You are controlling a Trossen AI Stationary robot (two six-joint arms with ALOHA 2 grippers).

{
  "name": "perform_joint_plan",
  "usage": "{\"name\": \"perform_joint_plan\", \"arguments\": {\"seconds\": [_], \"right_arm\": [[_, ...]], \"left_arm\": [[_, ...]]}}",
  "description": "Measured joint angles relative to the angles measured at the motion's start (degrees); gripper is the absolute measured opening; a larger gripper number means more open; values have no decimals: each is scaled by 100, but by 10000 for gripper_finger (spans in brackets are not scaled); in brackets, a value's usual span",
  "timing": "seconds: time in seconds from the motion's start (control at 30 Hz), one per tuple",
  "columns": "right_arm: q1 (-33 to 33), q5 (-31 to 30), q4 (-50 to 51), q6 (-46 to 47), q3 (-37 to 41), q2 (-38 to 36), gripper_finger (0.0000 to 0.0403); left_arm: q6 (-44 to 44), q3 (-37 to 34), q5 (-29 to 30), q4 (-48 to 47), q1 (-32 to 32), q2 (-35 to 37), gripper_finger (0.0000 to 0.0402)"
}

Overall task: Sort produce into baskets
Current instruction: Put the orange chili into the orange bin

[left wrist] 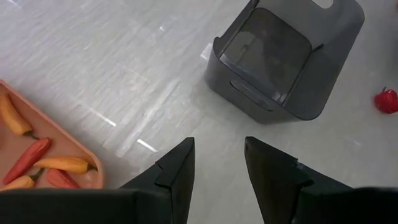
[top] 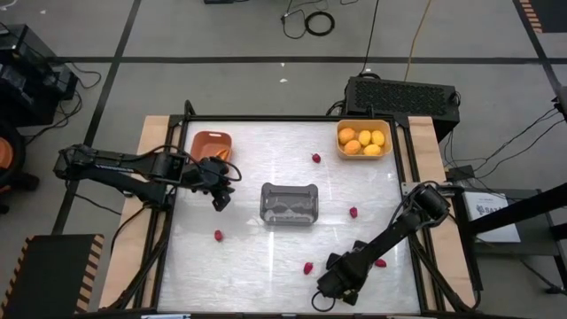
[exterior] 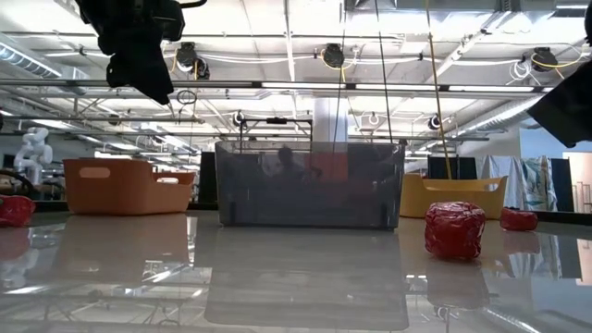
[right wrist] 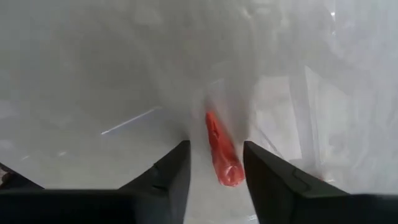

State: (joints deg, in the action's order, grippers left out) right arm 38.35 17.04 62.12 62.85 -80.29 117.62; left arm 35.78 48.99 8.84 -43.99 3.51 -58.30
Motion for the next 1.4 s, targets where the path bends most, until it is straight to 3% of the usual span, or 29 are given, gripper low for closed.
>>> {"name": "perform_joint_plan", "arguments": {"seconds": [0.4,0.67,0.97,1.2,1.4], "right_arm": [[-76,-5,-226,160,-12,0,8],[-305,-91,-257,-115,-654,13,10],[-1109,-122,-45,-1427,-1957,13,11],[-2134,-1082,-387,-2693,-2949,12,11],[-3258,-1565,-1831,-3257,-3187,28,11]], "left_arm": [[12,0,0,2,0,0,148],[-10,0,0,0,0,0,148],[-58,0,-268,-125,0,2,148],[-6,0,-546,-904,92,2,148],[574,0,-369,-1523,587,4,148]]}}
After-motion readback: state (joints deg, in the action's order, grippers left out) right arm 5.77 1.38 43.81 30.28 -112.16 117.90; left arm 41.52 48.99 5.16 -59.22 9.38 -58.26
